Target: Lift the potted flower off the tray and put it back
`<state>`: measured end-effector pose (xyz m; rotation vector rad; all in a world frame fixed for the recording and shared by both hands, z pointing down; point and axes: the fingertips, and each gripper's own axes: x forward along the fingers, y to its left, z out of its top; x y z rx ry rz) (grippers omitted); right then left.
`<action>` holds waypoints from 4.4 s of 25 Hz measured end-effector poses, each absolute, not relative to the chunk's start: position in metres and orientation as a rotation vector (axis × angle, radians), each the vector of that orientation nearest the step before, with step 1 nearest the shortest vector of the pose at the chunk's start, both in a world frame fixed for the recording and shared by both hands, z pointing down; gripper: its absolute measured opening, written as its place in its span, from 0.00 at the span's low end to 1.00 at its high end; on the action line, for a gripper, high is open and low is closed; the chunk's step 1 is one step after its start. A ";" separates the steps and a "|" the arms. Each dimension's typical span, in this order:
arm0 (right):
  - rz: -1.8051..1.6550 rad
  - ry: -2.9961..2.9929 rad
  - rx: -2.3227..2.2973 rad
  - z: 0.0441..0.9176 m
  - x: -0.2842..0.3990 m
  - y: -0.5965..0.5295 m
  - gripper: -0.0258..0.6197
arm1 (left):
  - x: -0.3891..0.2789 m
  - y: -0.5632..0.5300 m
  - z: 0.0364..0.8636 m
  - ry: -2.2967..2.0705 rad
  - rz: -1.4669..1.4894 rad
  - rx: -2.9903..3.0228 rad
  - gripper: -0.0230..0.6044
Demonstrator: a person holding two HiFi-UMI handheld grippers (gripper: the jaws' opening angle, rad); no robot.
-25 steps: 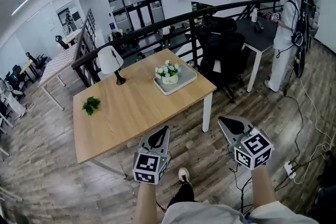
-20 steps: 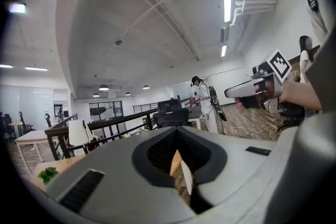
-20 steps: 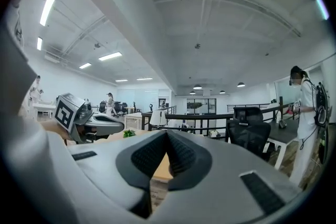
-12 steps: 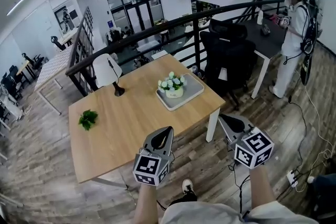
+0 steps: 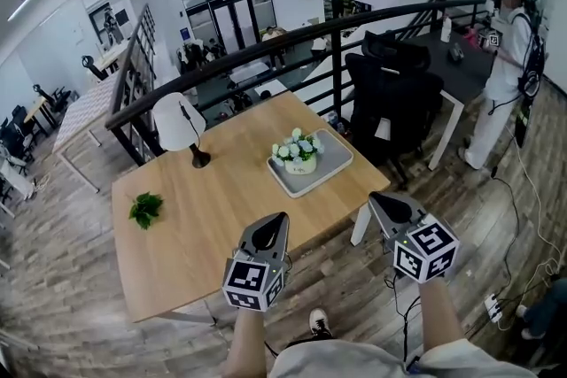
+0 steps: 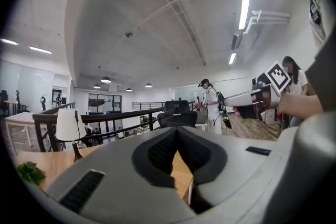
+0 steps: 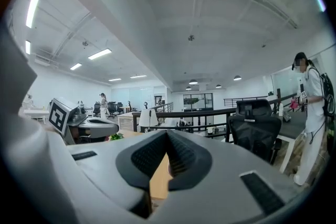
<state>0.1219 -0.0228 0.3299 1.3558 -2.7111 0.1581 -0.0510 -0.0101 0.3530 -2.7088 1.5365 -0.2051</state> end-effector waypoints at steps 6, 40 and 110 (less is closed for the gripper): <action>0.173 -2.715 1.351 0.335 0.105 -0.058 0.05 | -0.058 -0.048 0.367 1.478 -0.271 -2.734 0.07; 0.299 -2.600 1.223 0.449 0.079 -0.244 0.09 | -0.090 -0.222 0.472 1.609 -0.386 -2.839 0.08; 0.176 -2.576 0.167 0.679 -0.008 -0.380 0.69 | -0.079 -0.358 0.676 1.310 -0.664 -3.145 0.59</action>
